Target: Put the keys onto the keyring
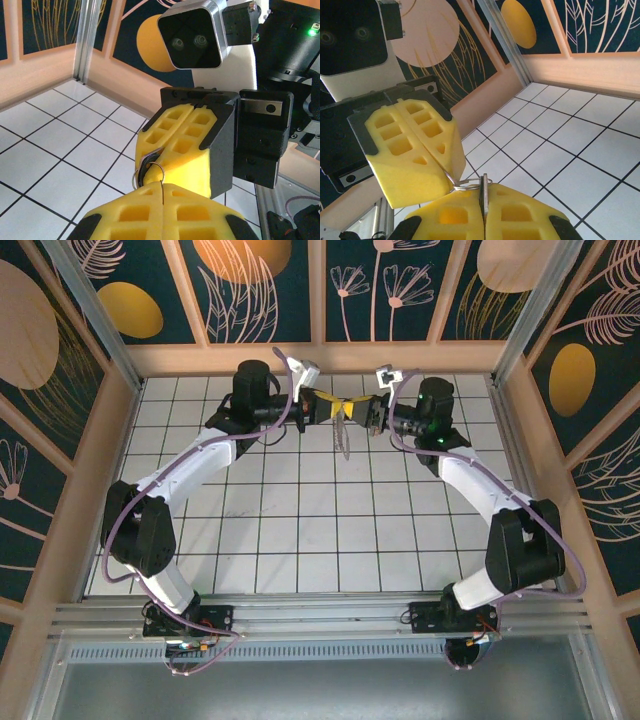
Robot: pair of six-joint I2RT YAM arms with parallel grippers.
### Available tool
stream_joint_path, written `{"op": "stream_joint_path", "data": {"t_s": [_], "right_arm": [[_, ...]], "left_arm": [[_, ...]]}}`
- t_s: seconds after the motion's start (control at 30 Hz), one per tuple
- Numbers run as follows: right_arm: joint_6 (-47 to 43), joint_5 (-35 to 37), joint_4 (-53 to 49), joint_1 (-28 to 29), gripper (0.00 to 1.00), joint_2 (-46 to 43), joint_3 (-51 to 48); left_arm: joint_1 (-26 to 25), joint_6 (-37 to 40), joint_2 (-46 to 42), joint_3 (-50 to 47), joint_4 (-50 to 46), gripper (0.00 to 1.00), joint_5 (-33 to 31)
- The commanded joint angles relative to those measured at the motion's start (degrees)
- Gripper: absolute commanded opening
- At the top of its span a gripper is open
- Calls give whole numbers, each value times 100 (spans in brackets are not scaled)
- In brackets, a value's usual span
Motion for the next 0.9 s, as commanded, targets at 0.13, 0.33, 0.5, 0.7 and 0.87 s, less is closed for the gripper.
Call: {"op": "stream_joint_path", "data": {"t_s": [0.13, 0.33, 0.5, 0.7, 0.87], "right_arm": [[-218, 44, -44, 74, 0, -19, 99], [-87, -8, 157, -187, 0, -233, -250], [-92, -66, 141, -189, 0, -222, -302], [-88, -92, 155, -66, 0, -129, -211], [-139, -68, 98, 121, 0, 29, -15]], "left_arm": [[-100, 128, -33, 92, 68, 0, 233], [-98, 148, -37, 109, 39, 0, 213], [-100, 157, -4, 170, 6, 0, 221], [-108, 157, 21, 206, -11, 0, 231], [-117, 158, 27, 199, -20, 0, 237]]}}
